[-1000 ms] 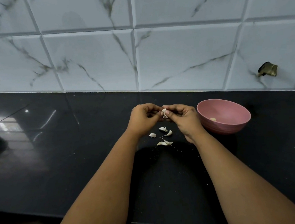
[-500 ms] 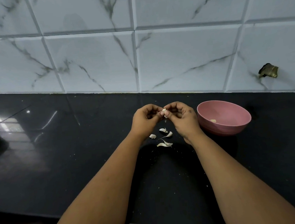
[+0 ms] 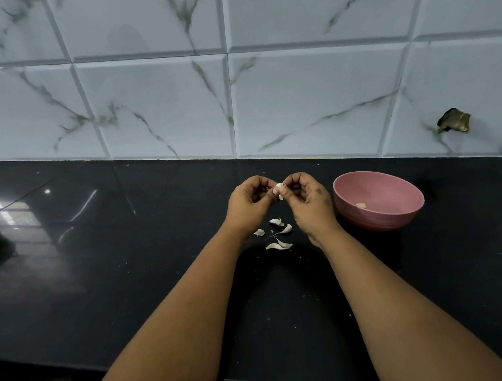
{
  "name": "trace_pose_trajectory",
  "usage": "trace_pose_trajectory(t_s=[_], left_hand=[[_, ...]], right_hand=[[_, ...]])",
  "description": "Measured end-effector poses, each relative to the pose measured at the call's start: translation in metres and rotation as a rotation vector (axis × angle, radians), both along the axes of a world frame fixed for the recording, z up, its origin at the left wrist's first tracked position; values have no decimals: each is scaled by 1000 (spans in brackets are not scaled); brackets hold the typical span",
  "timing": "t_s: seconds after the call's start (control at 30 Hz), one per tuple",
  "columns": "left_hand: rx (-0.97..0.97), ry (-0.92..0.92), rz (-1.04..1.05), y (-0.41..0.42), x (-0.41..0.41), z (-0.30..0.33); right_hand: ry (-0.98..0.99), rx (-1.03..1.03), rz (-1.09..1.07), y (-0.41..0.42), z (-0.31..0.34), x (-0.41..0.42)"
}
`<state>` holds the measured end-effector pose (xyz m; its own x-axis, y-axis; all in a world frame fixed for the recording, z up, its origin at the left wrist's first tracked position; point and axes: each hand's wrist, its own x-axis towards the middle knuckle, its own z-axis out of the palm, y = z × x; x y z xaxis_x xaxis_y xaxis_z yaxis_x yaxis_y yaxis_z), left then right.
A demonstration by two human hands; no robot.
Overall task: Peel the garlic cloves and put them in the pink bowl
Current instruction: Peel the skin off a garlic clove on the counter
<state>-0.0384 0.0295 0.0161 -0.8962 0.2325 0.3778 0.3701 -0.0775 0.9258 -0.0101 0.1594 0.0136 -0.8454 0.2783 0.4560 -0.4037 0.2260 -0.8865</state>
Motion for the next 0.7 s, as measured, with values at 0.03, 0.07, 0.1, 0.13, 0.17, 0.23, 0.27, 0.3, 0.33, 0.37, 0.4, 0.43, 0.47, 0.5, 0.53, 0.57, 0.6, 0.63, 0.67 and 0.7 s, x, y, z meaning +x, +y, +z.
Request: trace_pose_trajectory(t_s=[0.03, 0.07, 0.1, 0.13, 0.17, 0.23, 0.27, 0.3, 0.33, 0.37, 0.4, 0.43, 0.47, 0.5, 0.53, 0.57, 0.6, 0.63, 0.67, 0.7], left_hand=[[17, -15, -14, -2, 0, 0], [42, -34, -29, -3, -1, 0], [74, -56, -42, -5, -2, 1], [110, -79, -60, -6, -2, 1], [145, -105, -81, -6, -2, 1], [193, -158, -114, -5, -3, 1], [200, -180, -118, -5, -4, 1], [199, -199, -115, -4, -4, 1], [193, -214, -108, -4, -5, 1], [181, -221, -98, -4, -6, 1], [165, -223, -87, -4, -6, 0], [149, -221, -75, -4, -7, -1], [138, -218, -64, -4, -7, -2], [131, -215, -55, -4, -7, -2], [124, -213, -47, -5, -7, -3], [115, -210, -41, -4, -8, -3], [102, -205, -37, -4, -8, -3], [84, -198, -32, -4, -8, -3], [66, -191, -27, -4, -8, -4], [49, -186, -20, -3, -8, -4]], right_hand=[[-6, -7, 4, -1, 1, -1], [-13, -30, 11, -1, 2, -1], [-21, -52, 19, -1, 3, -2], [-28, -63, 21, 1, 3, -3], [-36, -65, 17, 3, 3, -4], [-46, -59, -12, 7, 3, -4], [-46, -41, -39, 9, 2, -3], [-48, 0, -73, 12, 2, -3], [-55, 66, -110, 14, 2, -2], [-71, 150, -142, 16, 1, -1], [-95, 250, -171, 18, 1, -1], [-129, 358, -196, 20, -1, -2], [-167, 456, -207, 21, -2, -2], [-200, 523, -199, 20, -2, -2], [-220, 559, -186, 20, -3, -3], [-224, 572, -185, 19, -4, -3], [-220, 550, -192, 19, -5, -4], [-213, 502, -200, 19, -5, -4], [-201, 453, -214, 20, -4, -4], [-192, 422, -227, 20, -4, -4]])
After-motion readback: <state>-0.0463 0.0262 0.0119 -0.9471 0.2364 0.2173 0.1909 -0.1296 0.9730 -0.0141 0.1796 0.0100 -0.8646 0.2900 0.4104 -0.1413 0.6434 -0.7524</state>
